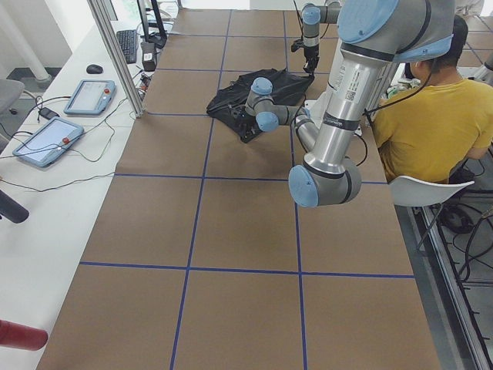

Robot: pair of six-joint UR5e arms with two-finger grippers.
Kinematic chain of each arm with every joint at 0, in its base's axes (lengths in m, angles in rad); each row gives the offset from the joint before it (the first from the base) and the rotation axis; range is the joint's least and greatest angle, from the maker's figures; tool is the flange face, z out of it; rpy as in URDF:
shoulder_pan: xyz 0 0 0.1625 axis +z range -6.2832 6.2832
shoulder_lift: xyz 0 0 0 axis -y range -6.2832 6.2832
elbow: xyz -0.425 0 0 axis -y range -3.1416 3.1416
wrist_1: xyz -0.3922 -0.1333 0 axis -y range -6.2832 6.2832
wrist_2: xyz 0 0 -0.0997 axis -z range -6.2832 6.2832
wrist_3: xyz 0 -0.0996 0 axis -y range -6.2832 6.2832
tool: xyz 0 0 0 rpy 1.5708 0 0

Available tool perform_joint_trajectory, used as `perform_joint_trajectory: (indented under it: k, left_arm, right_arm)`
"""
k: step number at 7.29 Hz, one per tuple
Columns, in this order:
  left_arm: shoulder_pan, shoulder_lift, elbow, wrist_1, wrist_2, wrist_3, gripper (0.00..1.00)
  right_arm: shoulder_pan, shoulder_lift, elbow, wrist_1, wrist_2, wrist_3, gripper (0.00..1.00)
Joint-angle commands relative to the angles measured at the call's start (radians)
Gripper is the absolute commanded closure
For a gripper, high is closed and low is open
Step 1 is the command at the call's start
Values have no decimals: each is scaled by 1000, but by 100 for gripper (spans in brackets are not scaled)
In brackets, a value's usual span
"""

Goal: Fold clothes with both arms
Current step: 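Lower the left gripper to the shirt's far corner and grasp it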

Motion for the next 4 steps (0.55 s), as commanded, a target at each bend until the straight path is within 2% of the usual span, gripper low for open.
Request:
perform_joint_trajectory:
  k: [1, 2, 3, 4]
  left_arm:
    - [16, 1, 10, 1, 1, 0, 55]
    - [17, 2, 12, 1, 1, 0, 70]
    - [19, 4, 12, 1, 1, 0, 100]
    - [19, 2, 13, 1, 1, 2, 100]
  right_arm:
    - [5, 0, 3, 0, 0, 0, 100]
    - [7, 0, 6, 0, 0, 0, 100]
    - [8, 0, 6, 0, 0, 0, 100]
    - [8, 0, 6, 0, 2, 0, 100]
